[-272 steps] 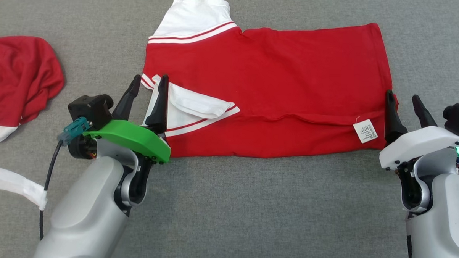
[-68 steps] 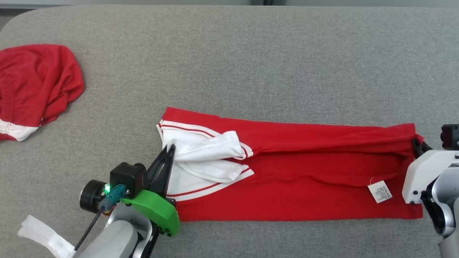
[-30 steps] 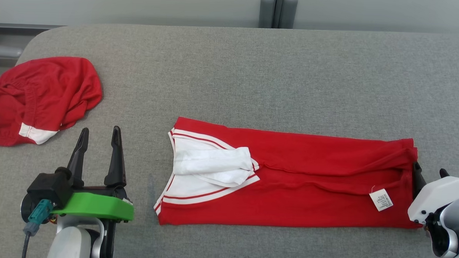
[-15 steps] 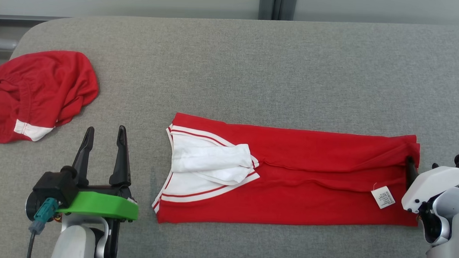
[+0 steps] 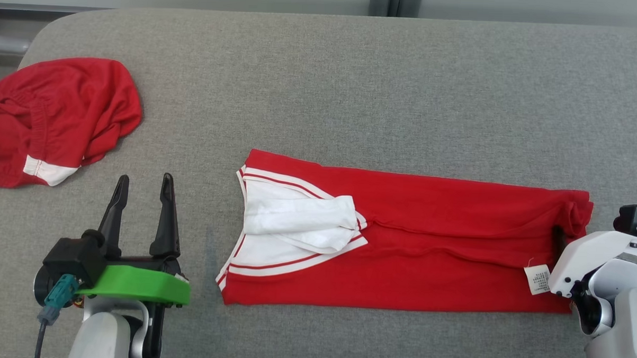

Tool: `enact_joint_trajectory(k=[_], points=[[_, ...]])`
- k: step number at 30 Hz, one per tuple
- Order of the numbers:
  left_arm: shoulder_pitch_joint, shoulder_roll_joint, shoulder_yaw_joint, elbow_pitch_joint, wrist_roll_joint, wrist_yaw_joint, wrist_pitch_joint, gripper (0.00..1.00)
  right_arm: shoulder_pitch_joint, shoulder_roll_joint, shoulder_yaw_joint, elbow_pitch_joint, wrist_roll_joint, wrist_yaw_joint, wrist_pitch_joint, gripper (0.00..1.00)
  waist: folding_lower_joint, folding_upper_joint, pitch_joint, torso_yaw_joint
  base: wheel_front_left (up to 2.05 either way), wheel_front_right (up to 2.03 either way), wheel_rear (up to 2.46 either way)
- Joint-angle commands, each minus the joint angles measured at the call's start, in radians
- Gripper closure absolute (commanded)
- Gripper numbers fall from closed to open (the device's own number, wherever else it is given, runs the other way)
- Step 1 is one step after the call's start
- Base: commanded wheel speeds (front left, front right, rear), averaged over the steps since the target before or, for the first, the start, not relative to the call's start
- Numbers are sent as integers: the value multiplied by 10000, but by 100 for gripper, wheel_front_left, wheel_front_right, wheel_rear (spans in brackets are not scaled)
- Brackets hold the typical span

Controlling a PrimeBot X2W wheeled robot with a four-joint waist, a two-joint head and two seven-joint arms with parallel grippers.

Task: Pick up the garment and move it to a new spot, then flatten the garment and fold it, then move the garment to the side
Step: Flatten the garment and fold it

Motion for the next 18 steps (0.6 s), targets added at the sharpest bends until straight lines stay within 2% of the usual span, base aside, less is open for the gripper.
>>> enact_joint_trajectory(k=[1, 8, 14, 18], points=[[-163, 56, 29, -22, 45, -35, 2, 0, 168, 126, 190, 397, -46, 2, 267, 100, 1, 0, 8, 11, 0, 0, 0], [-9, 78, 128, -13, 67, -35, 2, 0, 106, -275, 206, 237, -72, -19, 24, 100, 1, 0, -106, -156, 0, 0, 0], [266, 86, 203, -52, 106, -35, 2, 0, 43, -1087, -228, -572, -200, -13, 163, 100, 1, 0, -354, -483, 0, 0, 0], [327, 78, 196, -42, 87, -35, 2, 0, 191, -1755, -895, -1211, -382, -9, 516, 100, 1, 0, -474, -621, 0, 0, 0]])
